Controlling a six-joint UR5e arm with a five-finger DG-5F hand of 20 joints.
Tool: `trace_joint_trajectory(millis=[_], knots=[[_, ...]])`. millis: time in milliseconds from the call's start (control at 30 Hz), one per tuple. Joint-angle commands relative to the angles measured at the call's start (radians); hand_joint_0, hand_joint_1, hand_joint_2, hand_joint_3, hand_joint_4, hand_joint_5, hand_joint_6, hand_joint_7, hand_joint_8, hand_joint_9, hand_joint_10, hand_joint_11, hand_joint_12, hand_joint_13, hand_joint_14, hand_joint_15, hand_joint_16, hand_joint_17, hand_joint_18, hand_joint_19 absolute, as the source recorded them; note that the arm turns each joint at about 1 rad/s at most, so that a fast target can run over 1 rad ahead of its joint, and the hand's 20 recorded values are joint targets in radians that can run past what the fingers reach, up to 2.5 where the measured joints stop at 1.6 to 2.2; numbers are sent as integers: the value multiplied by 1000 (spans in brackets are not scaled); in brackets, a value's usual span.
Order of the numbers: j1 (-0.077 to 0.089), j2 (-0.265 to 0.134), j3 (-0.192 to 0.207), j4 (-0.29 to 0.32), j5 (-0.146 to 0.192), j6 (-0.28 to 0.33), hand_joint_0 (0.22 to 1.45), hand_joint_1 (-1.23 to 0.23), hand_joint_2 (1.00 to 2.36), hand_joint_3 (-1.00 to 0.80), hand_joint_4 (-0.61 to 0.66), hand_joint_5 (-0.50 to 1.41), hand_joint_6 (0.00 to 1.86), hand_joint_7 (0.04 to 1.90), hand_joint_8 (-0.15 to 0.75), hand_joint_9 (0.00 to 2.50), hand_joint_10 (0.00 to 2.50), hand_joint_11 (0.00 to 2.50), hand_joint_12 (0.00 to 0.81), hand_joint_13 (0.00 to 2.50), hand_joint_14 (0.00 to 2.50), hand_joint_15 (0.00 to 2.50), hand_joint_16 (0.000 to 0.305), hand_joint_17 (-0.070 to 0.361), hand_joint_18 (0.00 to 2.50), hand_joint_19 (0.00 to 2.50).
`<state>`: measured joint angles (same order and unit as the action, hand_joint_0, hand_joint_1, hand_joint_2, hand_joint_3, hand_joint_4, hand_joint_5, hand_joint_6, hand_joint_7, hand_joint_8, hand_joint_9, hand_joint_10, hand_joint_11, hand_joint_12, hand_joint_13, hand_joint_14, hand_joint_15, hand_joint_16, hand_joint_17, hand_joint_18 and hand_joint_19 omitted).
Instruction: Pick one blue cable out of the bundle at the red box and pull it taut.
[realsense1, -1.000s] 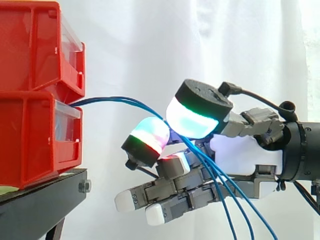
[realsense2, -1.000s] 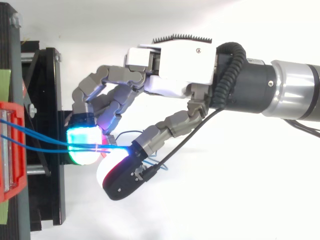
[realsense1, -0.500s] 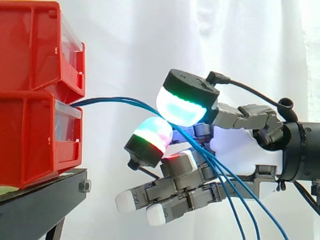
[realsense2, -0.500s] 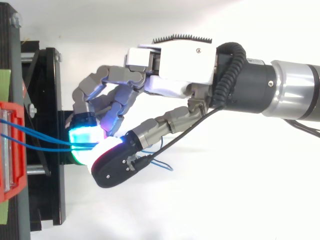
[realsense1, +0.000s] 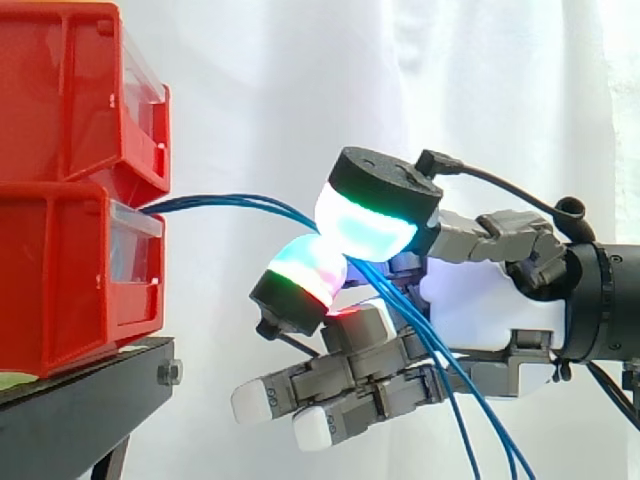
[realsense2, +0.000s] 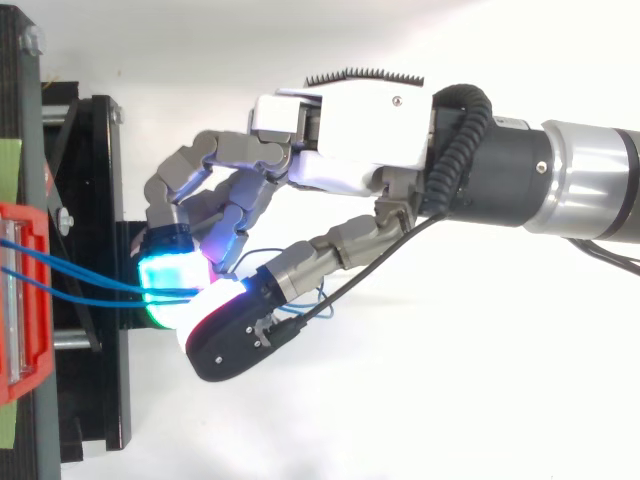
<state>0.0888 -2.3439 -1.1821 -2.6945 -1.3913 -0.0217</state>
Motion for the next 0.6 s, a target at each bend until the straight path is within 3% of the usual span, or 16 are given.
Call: trace_joint_trajectory(millis=[0,167,300,500,567], knots=[[0,0,1,-1,0,0,797,-974,1000,-500,20,-144,937,1116,415,1066,12,1158,458,643,8,196,52,117,632,272],[0,0,-1,-1,0,0,679,-982,1000,-500,131,-147,939,947,423,1039,12,1137,455,619,7,176,52,118,638,296],[0,0,1,1,0,0,561,-907,1000,-500,167,-141,926,957,439,1053,10,1139,462,606,7,169,54,121,628,329],[0,0,1,1,0,-1,549,-756,1000,-500,186,-131,913,1000,453,1123,10,1154,457,607,6,147,54,122,632,352],[0,0,-1,1,0,0,598,-695,1000,-500,178,-124,912,1038,444,1126,12,1150,447,604,7,161,52,118,623,366]])
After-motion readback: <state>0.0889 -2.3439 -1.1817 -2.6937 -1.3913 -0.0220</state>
